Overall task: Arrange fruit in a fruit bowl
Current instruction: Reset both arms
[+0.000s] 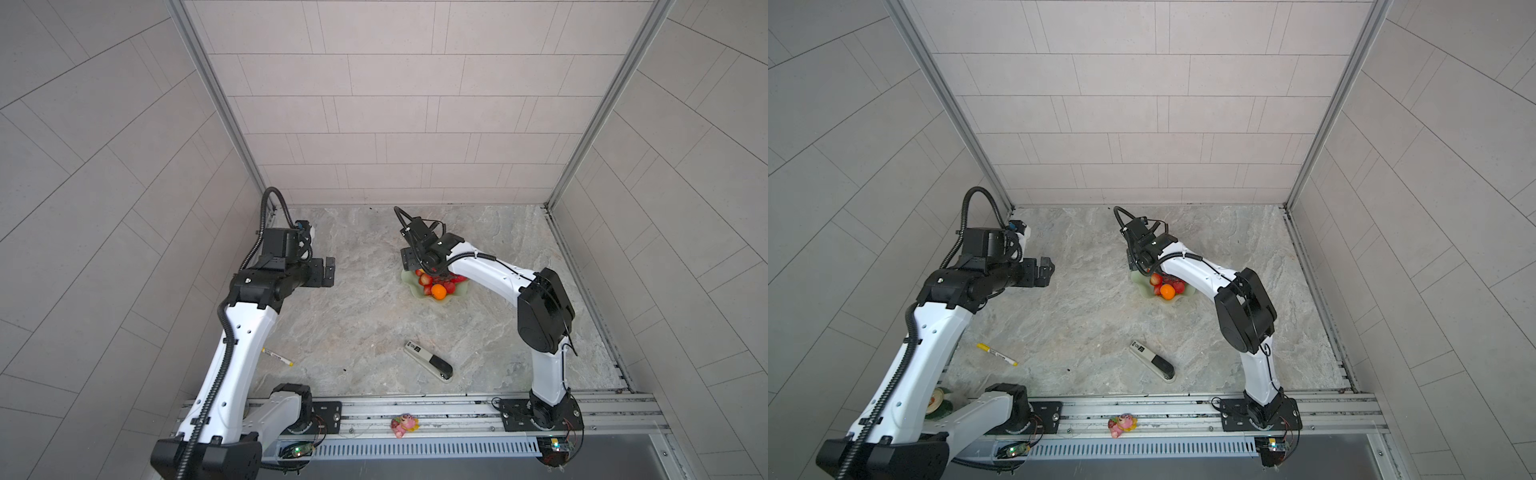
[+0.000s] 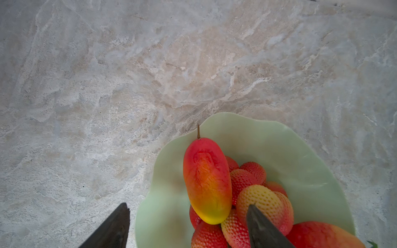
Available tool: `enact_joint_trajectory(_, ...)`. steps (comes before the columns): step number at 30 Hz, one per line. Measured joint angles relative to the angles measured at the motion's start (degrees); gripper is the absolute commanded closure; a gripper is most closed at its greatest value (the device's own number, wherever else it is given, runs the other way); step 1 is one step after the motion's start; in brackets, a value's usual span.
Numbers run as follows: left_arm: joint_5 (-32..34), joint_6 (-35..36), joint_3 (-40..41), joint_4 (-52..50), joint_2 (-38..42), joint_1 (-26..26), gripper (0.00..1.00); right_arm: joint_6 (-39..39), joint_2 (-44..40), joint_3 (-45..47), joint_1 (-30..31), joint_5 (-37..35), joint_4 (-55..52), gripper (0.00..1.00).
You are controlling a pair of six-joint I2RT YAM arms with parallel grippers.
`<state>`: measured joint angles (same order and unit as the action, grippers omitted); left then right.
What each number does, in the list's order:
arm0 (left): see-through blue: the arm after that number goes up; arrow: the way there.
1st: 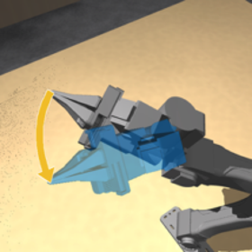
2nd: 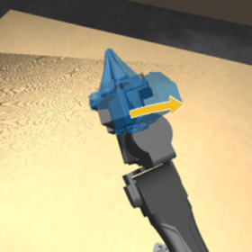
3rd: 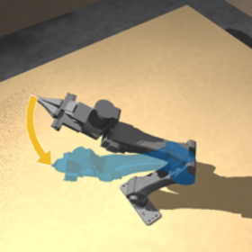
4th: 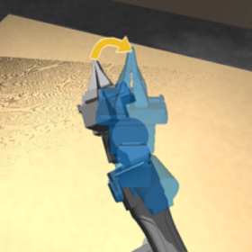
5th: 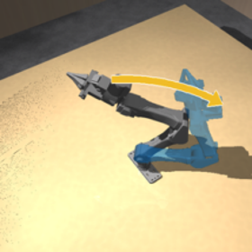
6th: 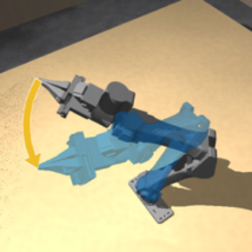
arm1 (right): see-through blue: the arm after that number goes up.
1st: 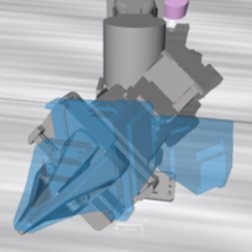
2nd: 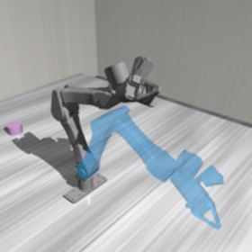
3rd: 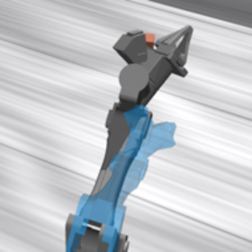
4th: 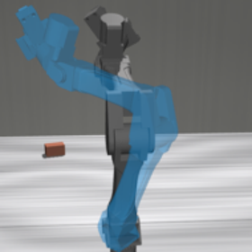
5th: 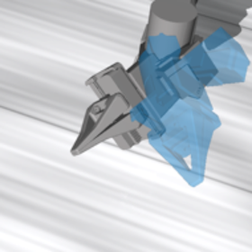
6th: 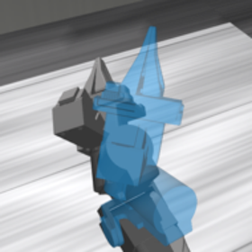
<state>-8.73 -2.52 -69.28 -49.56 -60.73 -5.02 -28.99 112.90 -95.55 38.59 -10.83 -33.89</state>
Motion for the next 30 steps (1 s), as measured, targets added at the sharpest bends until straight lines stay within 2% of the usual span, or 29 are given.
enact_joint_trajectory(2,0.00,0.00,0.00,0.02,0.00,0.00,0.00,0.24,0.00,0.00,0.00,0.15,0.09,0.21)
enact_joint_trajectory(4,0.00,0.00,0.00,0.00,0.00,0.00,0.00,1.16,-0.22,0.00,0.00,0.72,0.28,0.15)
enact_joint_trajectory(5,0.00,0.00,0.00,0.02,0.00,0.00,0.00,1.86,-0.63,0.11,0.04,1.20,0.50,0.01)
enact_joint_trajectory(7,0.02,0.00,0.00,0.07,0.00,0.00,0.00,4.59,-2.69,1.49,0.15,1.95,1.42,0.00)
enact_joint_trajectory(10,0.44,0.00,0.00,0.48,0.02,0.00,0.00,8.81,-11.17,7.63,0.42,1.22,3.58,0.00)
enact_joint_trajectory(13,2.62,0.02,1.36,3.52,0.87,0.00,0.00,12.98,-25.07,17.00,-0.33,-1.09,6.75,0.00)
enact_joint_trajectory(16,6.80,0.00,7.08,9.64,4.48,0.09,0.00,15.30,-40.41,28.37,-5.53,-5.42,12.33,0.00)
enact_joint_trajectory(18,10.25,-0.46,12.92,15.04,8.31,0.13,0.00,15.54,-51.08,38.29,-12.26,-11.17,16.33,0.00)
enact_joint_trajectory(22,17.00,-3.32,26.62,29.49,15.17,0.13,0.00,15.04,-65.40,57.44,-24.17,-20.26,21.77,0.00)
enact_joint_trajectory(25,22.95,-6.10,33.53,37.31,14.60,0.48,0.00,14.53,-69.46,68.78,-28.72,-22.86,25.05,0.00)
enact_joint_trajectory(30,30.95,-7.96,35.36,48.13,2.58,0.87,0.00,14.08,-66.75,80.17,-29.75,-23.89,35.56,0.00)
